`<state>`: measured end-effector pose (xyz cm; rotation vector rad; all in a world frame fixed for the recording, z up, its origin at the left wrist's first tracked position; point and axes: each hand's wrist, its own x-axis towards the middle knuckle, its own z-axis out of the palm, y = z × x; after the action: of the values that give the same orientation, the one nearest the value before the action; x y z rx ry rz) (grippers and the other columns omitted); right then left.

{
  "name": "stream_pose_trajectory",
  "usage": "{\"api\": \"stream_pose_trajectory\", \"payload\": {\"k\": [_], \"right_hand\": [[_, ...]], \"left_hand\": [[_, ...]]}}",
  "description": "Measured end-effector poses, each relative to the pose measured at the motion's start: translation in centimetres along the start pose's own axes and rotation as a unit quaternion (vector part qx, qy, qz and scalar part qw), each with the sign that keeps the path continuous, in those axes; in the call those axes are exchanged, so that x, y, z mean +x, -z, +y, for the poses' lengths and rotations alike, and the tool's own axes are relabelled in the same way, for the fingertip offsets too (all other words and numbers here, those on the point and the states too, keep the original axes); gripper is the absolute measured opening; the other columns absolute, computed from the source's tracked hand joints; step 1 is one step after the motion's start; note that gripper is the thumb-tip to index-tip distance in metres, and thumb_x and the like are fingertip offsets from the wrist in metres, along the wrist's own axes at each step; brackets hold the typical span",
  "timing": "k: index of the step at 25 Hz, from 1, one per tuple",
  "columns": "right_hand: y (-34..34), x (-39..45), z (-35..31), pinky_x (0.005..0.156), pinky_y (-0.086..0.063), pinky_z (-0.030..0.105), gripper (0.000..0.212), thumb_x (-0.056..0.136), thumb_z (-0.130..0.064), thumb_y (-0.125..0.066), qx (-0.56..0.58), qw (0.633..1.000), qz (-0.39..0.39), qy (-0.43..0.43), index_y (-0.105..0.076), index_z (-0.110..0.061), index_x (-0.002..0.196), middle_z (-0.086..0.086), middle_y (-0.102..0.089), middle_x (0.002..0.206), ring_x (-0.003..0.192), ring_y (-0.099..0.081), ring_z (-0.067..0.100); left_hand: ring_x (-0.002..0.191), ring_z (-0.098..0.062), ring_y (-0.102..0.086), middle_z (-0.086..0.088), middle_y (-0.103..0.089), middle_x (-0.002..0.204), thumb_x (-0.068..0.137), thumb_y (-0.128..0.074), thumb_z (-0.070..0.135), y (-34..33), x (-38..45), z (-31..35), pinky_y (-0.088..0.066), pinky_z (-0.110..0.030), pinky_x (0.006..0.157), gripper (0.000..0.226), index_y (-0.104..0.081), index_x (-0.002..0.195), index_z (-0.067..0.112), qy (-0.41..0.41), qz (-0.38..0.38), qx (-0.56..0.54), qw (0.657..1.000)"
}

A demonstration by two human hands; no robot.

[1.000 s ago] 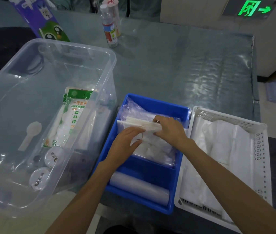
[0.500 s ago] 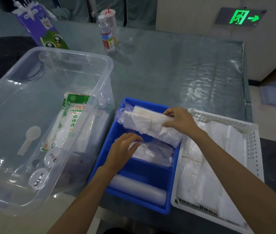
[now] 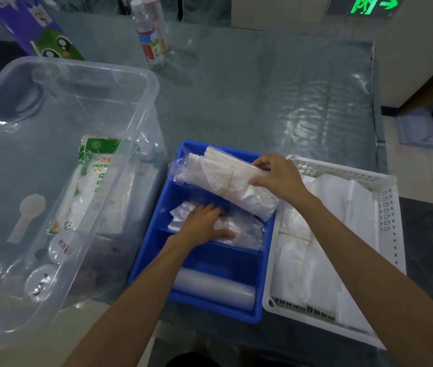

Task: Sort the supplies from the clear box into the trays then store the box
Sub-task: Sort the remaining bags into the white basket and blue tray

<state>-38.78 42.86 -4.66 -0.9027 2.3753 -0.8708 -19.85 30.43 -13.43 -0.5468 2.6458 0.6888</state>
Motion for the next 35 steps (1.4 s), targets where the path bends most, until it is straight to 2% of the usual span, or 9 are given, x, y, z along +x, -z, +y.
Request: {"api": "stream_pose_trajectory", "payload": {"k": [6, 10, 13, 16, 19, 23, 27, 31, 35], "right_hand": [[-0.1, -0.1, 0.0, 0.084, -0.052, 0.033, 0.033, 0.068, -0.027, -0.081, -0.007, 1.0, -0.009, 0.013, -0.07, -0.022, 0.099, -0.002, -0.072, 0.1, 0.093, -0.065, 0.013], [-0.3, -0.4, 0.0, 0.083, -0.052, 0.033, 0.032, 0.068, -0.027, -0.081, -0.006, 1.0, -0.008, 0.02, -0.07, -0.023, 0.098, -0.004, -0.072, 0.099, 0.093, -0.065, 0.011], [-0.5, -0.5, 0.0, 0.083, -0.052, 0.033, 0.032, 0.068, -0.026, -0.081, -0.005, 0.999, -0.018, 0.029, -0.07, -0.023, 0.097, -0.005, -0.072, 0.098, 0.092, -0.065, 0.011], [-0.9, -0.7, -0.3, 0.086, -0.053, 0.033, 0.035, 0.067, -0.026, -0.082, -0.001, 0.998, -0.054, 0.041, -0.069, -0.022, 0.099, -0.005, -0.071, 0.099, 0.093, -0.065, 0.01], [-2.0, -0.8, -0.4, 0.088, -0.051, 0.032, 0.039, 0.067, -0.027, -0.083, -0.016, 0.996, -0.076, 0.041, -0.068, -0.021, 0.103, -0.004, -0.07, 0.103, 0.097, -0.064, 0.011], [-3.7, -0.8, -0.7, 0.088, -0.051, 0.033, 0.04, 0.07, -0.024, -0.083, -0.033, 0.993, -0.104, 0.055, -0.068, -0.019, 0.106, -0.001, -0.07, 0.107, 0.1, -0.064, 0.015], [-4.5, -0.4, -0.1, 0.095, -0.05, 0.033, 0.044, 0.069, -0.019, -0.084, -0.015, 0.982, -0.178, 0.063, -0.065, -0.024, 0.109, -0.002, -0.068, 0.112, 0.105, -0.062, 0.013], [-3.7, -0.7, 0.8, 0.094, -0.048, 0.022, 0.041, 0.077, -0.006, -0.076, 0.079, 0.968, -0.221, 0.094, -0.062, -0.025, 0.111, 0.0, -0.065, 0.118, 0.109, -0.061, 0.014], [-5.8, -1.2, 1.4, 0.101, -0.048, 0.033, 0.044, 0.084, 0.012, -0.057, 0.097, 0.965, -0.217, 0.111, -0.064, -0.023, 0.109, -0.002, -0.065, 0.117, 0.111, -0.061, 0.015]], "left_hand": [[0.099, -0.024, -0.055, -0.006, -0.059, 0.108, 0.076, -0.065, 0.06, 0.6, -1.0, 0.2, -0.046, -0.037, 0.084, 0.056, -0.062, 0.104, 0.012, 0.009, -0.048, -0.043, 0.998], [0.101, -0.024, -0.056, -0.006, -0.061, 0.114, 0.081, -0.058, 0.06, 1.3, -2.7, 0.6, -0.045, -0.037, 0.087, 0.055, -0.057, 0.108, 0.012, 0.002, -0.074, -0.054, 0.996], [0.113, -0.026, -0.054, -0.004, -0.06, 0.123, 0.082, -0.059, 0.057, 1.4, -3.9, 0.7, -0.038, -0.037, 0.097, 0.06, -0.046, 0.13, 0.023, -0.013, -0.092, -0.035, 0.995], [0.111, -0.023, -0.054, -0.001, -0.063, 0.121, 0.08, -0.068, 0.044, 1.2, -5.0, 0.3, -0.035, -0.039, 0.099, 0.065, -0.041, 0.137, 0.027, -0.089, -0.012, 0.019, 0.996], [0.09, -0.026, -0.064, -0.003, -0.07, 0.098, 0.08, -0.07, 0.026, 0.4, -6.1, -0.1, -0.043, -0.039, 0.082, 0.035, -0.062, 0.112, 0.015, -0.148, 0.137, 0.095, 0.975], [0.076, -0.021, -0.067, 0.0, -0.072, 0.084, 0.074, -0.075, 0.029, 1.3, -7.5, -0.3, -0.05, -0.034, 0.071, 0.035, -0.062, 0.106, 0.021, -0.191, 0.241, 0.07, 0.949], [0.072, -0.021, -0.066, 0.003, -0.07, 0.079, 0.076, -0.063, 0.032, 3.2, -8.4, -0.3, -0.044, -0.03, 0.064, 0.026, -0.052, 0.098, 0.024, -0.197, 0.284, 0.096, 0.933], [0.074, -0.024, -0.065, 0.0, -0.07, 0.083, 0.074, -0.062, 0.021, 4.3, -9.1, -0.4, -0.045, -0.032, 0.068, 0.028, -0.049, 0.099, 0.022, -0.182, 0.311, 0.099, 0.928], [0.08, -0.022, -0.065, 0.0, -0.07, 0.089, 0.073, -0.062, 0.018, 4.8, -9.3, -1.0, -0.037, -0.028, 0.075, 0.03, -0.054, 0.102, 0.02, -0.171, 0.319, 0.114, 0.925]]}}
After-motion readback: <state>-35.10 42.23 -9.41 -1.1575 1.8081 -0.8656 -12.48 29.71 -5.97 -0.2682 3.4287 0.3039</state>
